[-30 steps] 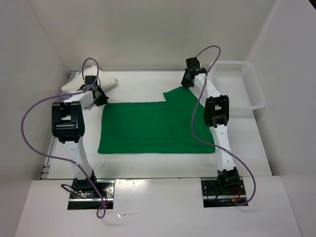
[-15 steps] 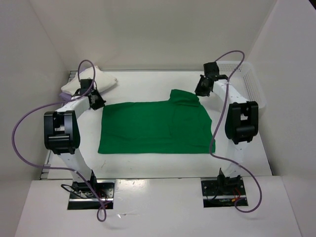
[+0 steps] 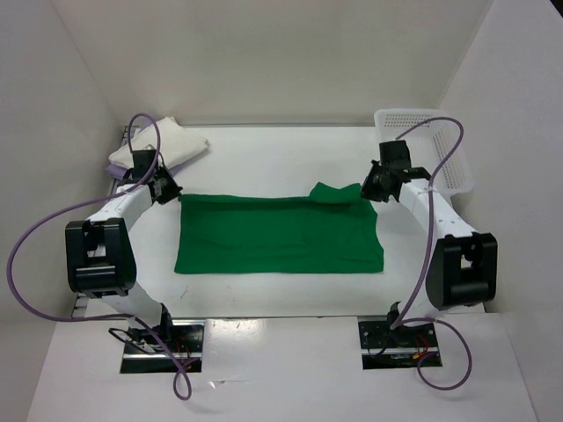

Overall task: Fold and stack the t-shirts
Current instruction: Fold the other side of the tshirt into a rectangle

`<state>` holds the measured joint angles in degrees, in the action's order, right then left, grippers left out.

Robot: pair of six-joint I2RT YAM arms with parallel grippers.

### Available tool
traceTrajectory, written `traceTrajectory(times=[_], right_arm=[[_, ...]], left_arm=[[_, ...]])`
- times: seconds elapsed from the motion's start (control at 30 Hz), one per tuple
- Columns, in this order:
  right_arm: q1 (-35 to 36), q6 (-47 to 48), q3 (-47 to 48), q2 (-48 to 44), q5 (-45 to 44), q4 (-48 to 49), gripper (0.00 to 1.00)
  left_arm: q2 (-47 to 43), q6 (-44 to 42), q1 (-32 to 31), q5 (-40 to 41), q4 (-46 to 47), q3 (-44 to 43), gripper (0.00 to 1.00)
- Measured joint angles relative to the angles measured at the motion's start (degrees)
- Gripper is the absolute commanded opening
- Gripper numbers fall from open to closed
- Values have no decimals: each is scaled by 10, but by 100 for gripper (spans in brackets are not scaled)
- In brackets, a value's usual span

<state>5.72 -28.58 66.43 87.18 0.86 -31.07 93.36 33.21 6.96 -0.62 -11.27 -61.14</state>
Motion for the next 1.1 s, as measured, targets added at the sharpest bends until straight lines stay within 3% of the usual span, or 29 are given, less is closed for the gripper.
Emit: traceTrajectory(times=[0.3, 0.5, 0.67, 0.83, 0.9, 1.07, 1.1], right_arm=[[-29, -6, -91, -72, 5, -37, 0], [-30, -9, -97, -114, 9, -60, 0], [-30, -11, -96, -118, 22, -94, 7], [-30, -12, -97, -136, 41, -131, 15], [-30, -12, -97, -155, 44, -142, 16], [-30, -12, -97, -184, 51, -148, 16], [-30, -12, -97, -183, 57, -147, 12]], left_arm=[[-2, 1, 10, -9, -5, 33, 0], [-4, 1, 16, -19, -7, 47, 0], [-19, 1, 19, -23, -15, 56, 0], [-32, 2, 21, -23, -20, 66, 6], [-40, 3, 21, -23, -24, 73, 15], [-81, 17, 30, -23, -35, 94, 15], [-93, 18, 32, -23, -37, 98, 14]])
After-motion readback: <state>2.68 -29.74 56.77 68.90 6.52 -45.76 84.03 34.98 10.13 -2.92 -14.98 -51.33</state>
